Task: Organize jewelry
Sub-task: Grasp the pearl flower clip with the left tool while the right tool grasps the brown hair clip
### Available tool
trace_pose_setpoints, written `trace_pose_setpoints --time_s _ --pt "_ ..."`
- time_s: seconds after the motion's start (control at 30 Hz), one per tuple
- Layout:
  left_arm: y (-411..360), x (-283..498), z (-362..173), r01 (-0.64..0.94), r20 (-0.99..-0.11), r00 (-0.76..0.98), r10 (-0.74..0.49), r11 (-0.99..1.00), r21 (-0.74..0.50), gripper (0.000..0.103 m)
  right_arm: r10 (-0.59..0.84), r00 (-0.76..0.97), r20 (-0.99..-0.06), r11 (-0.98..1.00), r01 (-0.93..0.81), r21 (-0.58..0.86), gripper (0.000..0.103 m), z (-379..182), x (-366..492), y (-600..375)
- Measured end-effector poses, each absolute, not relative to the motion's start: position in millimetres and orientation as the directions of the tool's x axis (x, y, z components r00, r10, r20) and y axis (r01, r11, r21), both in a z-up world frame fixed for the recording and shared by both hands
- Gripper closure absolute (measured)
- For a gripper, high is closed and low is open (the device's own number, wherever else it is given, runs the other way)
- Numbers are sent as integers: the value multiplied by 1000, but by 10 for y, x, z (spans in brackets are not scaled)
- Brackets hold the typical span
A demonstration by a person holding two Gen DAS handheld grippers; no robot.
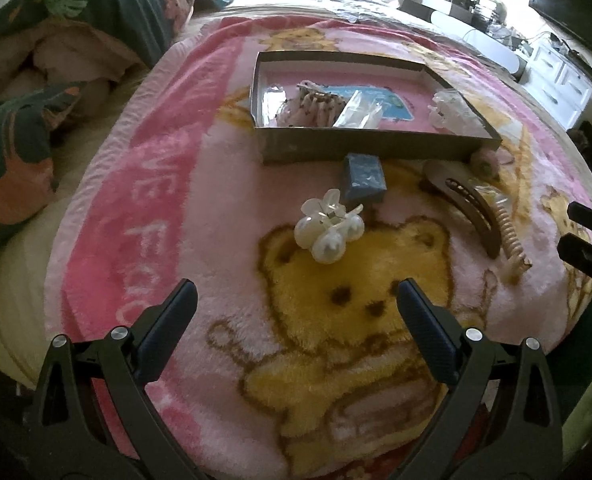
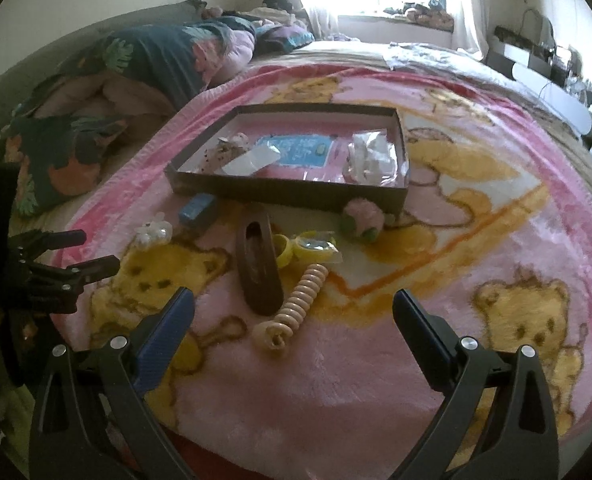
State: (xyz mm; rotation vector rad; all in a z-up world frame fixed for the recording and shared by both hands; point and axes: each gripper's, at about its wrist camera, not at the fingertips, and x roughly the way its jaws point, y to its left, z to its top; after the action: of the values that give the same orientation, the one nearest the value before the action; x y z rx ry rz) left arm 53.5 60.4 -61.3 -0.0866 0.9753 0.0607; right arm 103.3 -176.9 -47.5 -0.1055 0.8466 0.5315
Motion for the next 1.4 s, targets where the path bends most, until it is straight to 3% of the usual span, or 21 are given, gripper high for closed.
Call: trace_pose_setpoints --time_s 0.07,0.13,0.27,0.57,0.63,0.87,0.97,1.4 --pt "599 582 -646 -81 -830 558 -4 995 -60 14 416 530 -739 856 -502 122 6 -493 1077 -1721" --pt "589 635 -682 -77 -833 553 -12 995 -66 19 419 517 -747 843 -527 109 22 -512 1116 -1645" --pt "552 756 -755 -60 -842 537 -50 994 -97 38 423 485 -766 819 -567 93 31 -612 1232 -1457" --pt "526 962 -849 -54 -850 521 -75 991 -120 41 390 460 -798 798 -601 45 55 -862 1439 -1182" --pt "555 996 -864 -61 -850 521 -73 991 -123 43 390 470 -792 797 -604 34 70 -870 1443 -1168" --pt "605 1089 -906 -69 -851 518 -83 988 -138 51 425 470 -773 798 -598 75 71 -805 1438 -1231" --pt "587 1102 -906 -48 -849 520 -98 989 -143 64 452 469 -759 801 -588 114 71 -724 1417 -1306" --pt "441 1012 -562 21 -808 573 -137 988 -152 64 436 570 -696 856 -501 126 71 -326 1279 -1714"
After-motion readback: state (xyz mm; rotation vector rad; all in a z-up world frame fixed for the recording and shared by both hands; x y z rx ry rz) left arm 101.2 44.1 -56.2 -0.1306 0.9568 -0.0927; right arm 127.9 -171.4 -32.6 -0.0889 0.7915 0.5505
